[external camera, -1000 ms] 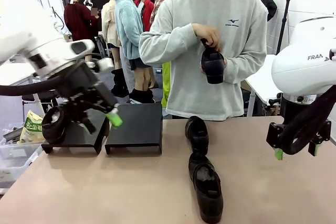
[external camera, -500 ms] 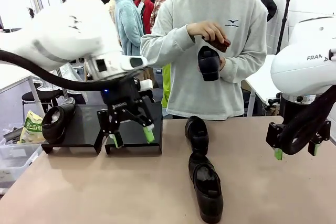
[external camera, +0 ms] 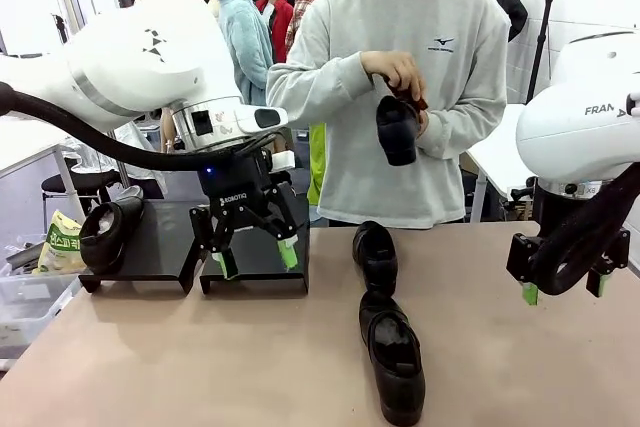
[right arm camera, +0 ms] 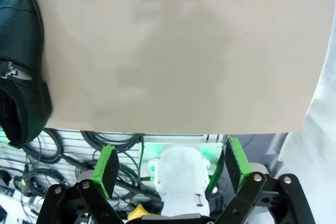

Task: Organize the shoes by placing them on the stand.
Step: Place the Shoe from the middle of the table onto the Shoes Stand.

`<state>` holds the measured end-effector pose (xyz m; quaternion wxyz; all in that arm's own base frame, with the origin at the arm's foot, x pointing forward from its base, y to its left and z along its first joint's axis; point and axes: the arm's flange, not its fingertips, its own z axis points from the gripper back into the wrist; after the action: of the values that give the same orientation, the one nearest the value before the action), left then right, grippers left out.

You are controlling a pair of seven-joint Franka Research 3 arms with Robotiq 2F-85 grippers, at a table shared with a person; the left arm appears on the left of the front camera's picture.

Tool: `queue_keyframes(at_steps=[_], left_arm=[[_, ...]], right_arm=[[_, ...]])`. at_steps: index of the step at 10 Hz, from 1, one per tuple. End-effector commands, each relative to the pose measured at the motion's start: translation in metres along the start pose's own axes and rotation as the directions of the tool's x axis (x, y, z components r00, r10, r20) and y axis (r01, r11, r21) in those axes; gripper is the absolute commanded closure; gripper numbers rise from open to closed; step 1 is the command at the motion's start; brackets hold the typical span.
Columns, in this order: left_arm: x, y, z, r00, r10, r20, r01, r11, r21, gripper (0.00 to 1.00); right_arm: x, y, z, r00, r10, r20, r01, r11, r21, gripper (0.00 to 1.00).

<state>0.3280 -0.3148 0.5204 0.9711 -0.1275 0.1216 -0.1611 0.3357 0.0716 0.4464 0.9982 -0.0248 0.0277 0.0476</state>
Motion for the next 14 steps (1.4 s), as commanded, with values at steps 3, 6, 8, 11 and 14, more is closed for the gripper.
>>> queue_keyframes(at_steps=[3,6,8,11,14], left_arm=[[-0.012,-0.062,-0.062,0.949,0.243,0.201,-0.275,0.949,0.152,0.00],[0.001,-0.064,-0.084,0.874,0.395,0.283,-0.441,0.889,0.123,0.00],[0.016,-0.069,-0.094,0.838,0.443,0.319,-0.487,0.871,0.070,0.00],[0.046,-0.078,-0.108,0.861,0.454,0.229,-0.473,0.881,0.033,0.00],[0.067,-0.091,-0.128,0.881,0.424,0.208,-0.441,0.897,0.038,0.00]], right_arm=[[-0.001,0.001,0.002,1.000,-0.005,-0.007,0.005,1.000,0.005,0.00],[-0.001,0.001,0.002,1.000,-0.005,-0.007,0.005,1.000,0.005,0.00],[-0.001,0.001,0.002,1.000,-0.005,-0.007,0.005,1.000,0.005,0.00],[-0.001,0.001,0.002,1.000,-0.005,-0.007,0.005,1.000,0.005,0.00],[-0.001,0.001,0.002,1.000,-0.005,-0.007,0.005,1.000,0.005,0.00]])
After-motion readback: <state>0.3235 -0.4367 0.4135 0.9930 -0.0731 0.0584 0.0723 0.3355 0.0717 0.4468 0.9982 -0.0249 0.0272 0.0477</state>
